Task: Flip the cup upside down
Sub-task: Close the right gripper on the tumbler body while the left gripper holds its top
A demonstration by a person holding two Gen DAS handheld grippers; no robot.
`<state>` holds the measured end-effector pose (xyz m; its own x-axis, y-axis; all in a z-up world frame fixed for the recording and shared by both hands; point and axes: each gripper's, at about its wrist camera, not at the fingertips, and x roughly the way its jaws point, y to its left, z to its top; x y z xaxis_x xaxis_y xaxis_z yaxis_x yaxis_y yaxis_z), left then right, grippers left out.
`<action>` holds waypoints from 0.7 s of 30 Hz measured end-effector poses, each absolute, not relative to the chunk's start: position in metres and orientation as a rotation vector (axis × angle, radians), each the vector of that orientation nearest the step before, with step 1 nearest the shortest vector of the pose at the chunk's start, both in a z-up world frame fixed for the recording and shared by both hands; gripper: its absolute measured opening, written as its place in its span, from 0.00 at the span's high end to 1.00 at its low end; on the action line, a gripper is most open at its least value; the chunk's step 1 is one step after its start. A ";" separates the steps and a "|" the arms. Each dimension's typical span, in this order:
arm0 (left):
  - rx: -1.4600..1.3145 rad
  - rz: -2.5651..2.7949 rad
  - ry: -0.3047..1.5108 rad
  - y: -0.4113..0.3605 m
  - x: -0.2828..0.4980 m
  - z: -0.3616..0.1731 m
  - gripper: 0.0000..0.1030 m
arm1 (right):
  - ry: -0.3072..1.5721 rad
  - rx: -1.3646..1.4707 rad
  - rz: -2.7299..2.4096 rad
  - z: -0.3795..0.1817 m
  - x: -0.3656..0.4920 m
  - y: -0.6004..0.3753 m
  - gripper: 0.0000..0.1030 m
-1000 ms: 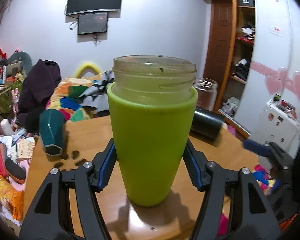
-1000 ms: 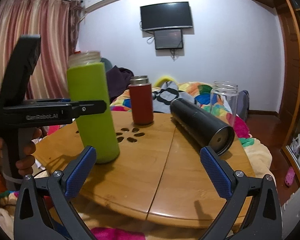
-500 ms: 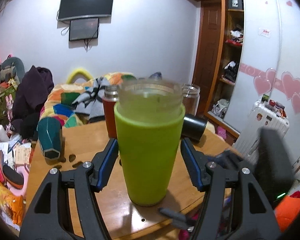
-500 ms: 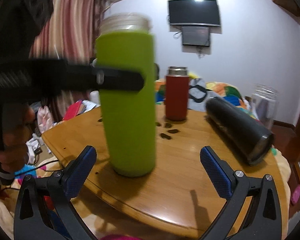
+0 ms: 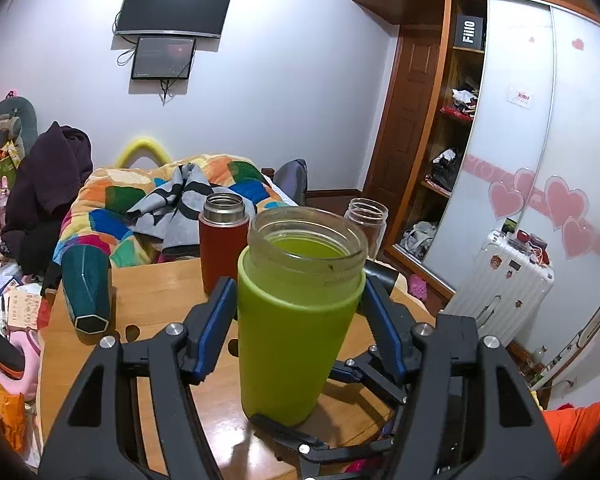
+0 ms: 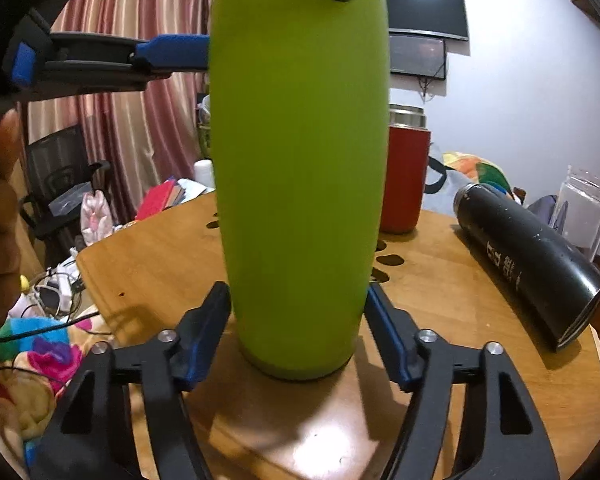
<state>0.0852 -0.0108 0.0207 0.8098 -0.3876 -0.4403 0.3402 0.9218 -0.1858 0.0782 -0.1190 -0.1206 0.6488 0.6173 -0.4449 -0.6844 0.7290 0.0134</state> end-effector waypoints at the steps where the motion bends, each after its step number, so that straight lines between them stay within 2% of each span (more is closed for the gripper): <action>1: -0.097 -0.391 0.491 -0.012 0.085 0.021 0.38 | 0.442 -0.163 0.741 -0.121 0.077 -0.118 0.39; 21: -0.079 -0.419 0.480 -0.010 0.099 0.021 0.37 | 0.462 -0.296 0.754 -0.103 0.056 -0.142 0.39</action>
